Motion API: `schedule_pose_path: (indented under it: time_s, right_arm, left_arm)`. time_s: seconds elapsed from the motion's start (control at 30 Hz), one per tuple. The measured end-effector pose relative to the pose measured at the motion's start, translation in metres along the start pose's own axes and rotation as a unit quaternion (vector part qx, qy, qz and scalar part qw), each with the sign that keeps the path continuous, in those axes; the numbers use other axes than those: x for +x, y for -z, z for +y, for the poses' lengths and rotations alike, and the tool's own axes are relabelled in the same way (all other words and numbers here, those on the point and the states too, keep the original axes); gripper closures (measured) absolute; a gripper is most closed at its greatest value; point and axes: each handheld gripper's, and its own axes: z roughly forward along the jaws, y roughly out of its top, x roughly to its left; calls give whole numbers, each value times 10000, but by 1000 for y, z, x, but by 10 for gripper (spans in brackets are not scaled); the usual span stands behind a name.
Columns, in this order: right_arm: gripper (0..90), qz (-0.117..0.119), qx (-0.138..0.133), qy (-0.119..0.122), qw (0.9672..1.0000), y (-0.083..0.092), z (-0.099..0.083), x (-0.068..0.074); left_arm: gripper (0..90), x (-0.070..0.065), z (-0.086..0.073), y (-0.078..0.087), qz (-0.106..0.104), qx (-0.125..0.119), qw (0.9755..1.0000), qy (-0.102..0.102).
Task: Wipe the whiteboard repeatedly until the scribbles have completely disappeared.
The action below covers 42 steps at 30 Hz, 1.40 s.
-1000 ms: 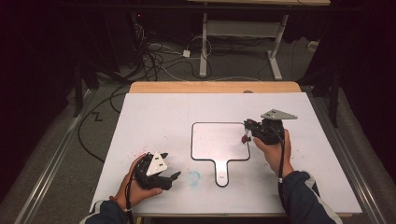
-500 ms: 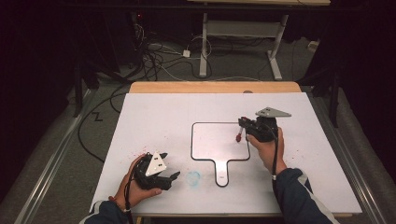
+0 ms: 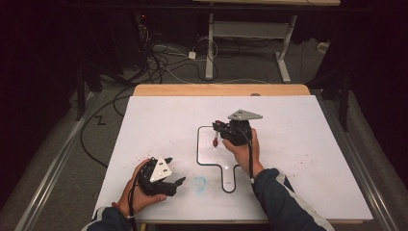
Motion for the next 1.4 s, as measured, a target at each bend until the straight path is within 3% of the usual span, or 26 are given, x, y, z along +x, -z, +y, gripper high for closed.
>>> schedule_pose_path:
  time_s: [0.13, 0.2, 0.37, 0.47, 0.53, 0.67, 0.87, 1.07, 1.23, 1.4]
  right_arm:
    - [814, -3, -24, 67, 10000, -13, 4, 7]
    - [814, 43, -51, -33, 10000, -18, 6, 8]
    - [814, 120, -22, -27, 9999, -22, 7, 14]
    - [813, -43, 72, 125, 9999, -20, 9, 16]
    - [813, -311, 164, 292, 9990, -17, 11, 15]
    - [813, -456, 173, 202, 9986, -6, 9, 2]
    - [813, -375, 54, -19, 9993, 25, 2, -19]
    - [812, -145, -79, -102, 9998, 74, 0, -38]
    - [811, 6, -10, -95, 10000, 114, -8, -51]
    - [811, 199, 181, -170, 9995, 137, -16, -65]
  left_arm:
    - [212, 0, 0, 0, -14, -17, 10000, 6]
    - [213, 0, 0, 0, -21, -18, 10000, 20]
    - [214, 0, -1, 1, -30, -8, 10000, 33]
    - [215, 0, -1, 1, -36, -15, 10000, 32]
    - [216, 0, -1, 1, -33, -18, 10000, 26]
    - [216, 0, -1, 0, -44, 8, 10000, 25]
    - [216, 0, -1, 1, -20, 5, 10000, 28]
    - [216, -1, -1, 0, 17, 37, 10000, 27]
    - [214, 2, 1, -1, 94, 14, 9999, 85]
    - [214, 3, 1, -6, 76, 64, 9999, 41]
